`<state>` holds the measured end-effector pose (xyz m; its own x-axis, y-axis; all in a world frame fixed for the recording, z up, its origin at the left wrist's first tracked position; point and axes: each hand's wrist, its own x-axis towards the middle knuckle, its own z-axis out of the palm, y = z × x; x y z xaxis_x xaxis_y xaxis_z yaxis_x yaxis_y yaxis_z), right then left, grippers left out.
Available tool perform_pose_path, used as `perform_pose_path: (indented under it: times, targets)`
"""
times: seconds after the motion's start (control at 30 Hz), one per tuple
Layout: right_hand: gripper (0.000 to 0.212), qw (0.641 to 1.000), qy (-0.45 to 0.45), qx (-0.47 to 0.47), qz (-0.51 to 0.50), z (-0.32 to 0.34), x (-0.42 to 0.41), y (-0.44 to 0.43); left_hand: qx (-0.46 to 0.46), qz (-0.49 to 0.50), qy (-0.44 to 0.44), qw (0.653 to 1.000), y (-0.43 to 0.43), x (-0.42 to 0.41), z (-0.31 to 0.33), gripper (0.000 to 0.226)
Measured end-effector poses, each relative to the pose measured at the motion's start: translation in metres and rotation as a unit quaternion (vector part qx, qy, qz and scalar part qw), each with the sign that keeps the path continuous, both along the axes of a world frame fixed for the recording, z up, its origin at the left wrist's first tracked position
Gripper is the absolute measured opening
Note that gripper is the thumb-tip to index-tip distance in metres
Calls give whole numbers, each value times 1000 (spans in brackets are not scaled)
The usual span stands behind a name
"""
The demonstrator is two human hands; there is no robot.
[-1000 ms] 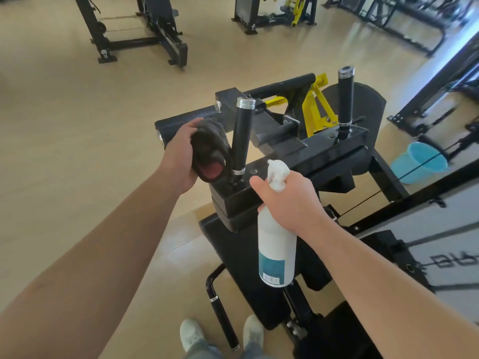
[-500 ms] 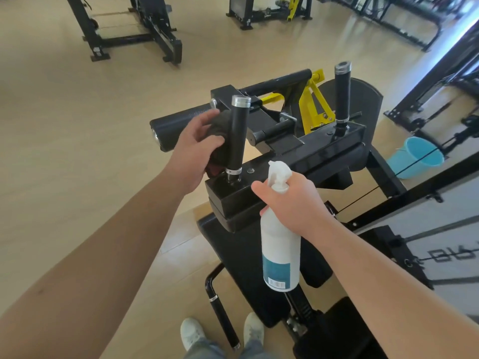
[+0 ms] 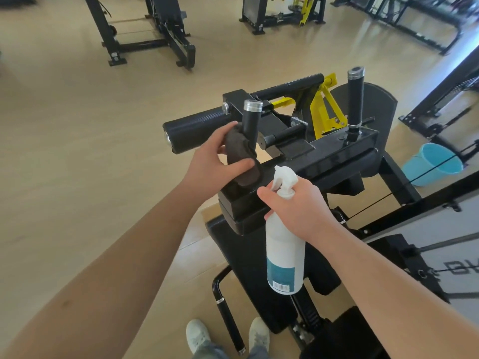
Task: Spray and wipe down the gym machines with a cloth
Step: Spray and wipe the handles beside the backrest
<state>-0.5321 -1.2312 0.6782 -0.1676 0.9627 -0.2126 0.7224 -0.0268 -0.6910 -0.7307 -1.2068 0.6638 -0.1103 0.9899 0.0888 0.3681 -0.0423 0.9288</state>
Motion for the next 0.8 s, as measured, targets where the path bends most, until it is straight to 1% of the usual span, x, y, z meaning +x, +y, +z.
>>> perform_pose_path:
  times: [0.23, 0.37, 0.43, 0.53, 0.6, 0.67, 0.73, 0.8]
  targets:
    - [24, 1000, -4, -1, 2, -3, -1, -1, -3, 51, 1, 999, 10, 17, -8, 75]
    - [23, 1000, -1, 0, -1, -3, 1, -4, 28, 78, 9, 996, 4, 23, -11, 77]
    - [23, 1000, -4, -1, -4, -1, 2, -5, 60, 79, 45, 994, 0, 26, -13, 81]
    - [24, 1000, -6, 3, -10, 0, 4, -6, 84, 71, 129, 985, -2, 27, -13, 91]
    - [25, 1000, -11, 7, -13, 0, 6, -6, 98, 71, 164, 979, 0, 26, -10, 100]
    - [24, 1000, -10, 9, -14, -1, 8, -6, 129, 69, 195, 970, 4, 25, -4, 103]
    - [22, 1000, -5, 7, -11, -1, 8, -5, 163, 79, 206, 962, 12, 24, 5, 101]
    - [21, 1000, -6, 3, -11, -1, 8, -4, 171, 99, 182, 963, 22, 26, 12, 101]
